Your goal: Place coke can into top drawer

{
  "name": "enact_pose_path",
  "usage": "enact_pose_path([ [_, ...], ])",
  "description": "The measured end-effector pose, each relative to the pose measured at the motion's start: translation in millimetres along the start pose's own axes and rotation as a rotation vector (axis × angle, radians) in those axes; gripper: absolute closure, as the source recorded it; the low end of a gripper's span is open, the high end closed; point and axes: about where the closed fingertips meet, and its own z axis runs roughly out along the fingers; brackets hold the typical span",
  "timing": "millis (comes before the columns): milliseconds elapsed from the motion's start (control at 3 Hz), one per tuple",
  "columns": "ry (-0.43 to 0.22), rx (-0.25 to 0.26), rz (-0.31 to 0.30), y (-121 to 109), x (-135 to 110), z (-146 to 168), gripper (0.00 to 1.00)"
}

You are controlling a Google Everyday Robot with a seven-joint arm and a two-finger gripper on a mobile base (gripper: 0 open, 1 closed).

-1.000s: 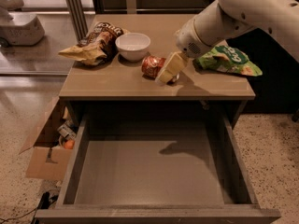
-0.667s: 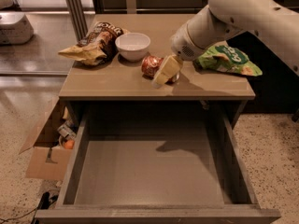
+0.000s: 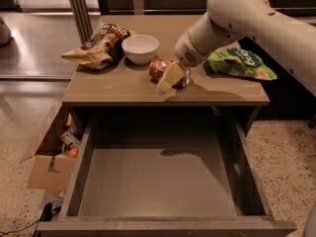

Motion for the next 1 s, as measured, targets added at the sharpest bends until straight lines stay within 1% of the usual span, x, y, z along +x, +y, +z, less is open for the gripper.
enact_pose_path([
  [667, 0.047, -0.016, 0.023, -6, 13, 24, 0.0],
  [1000, 0.051, -0.018, 0.026, -6, 15, 26, 0.12],
])
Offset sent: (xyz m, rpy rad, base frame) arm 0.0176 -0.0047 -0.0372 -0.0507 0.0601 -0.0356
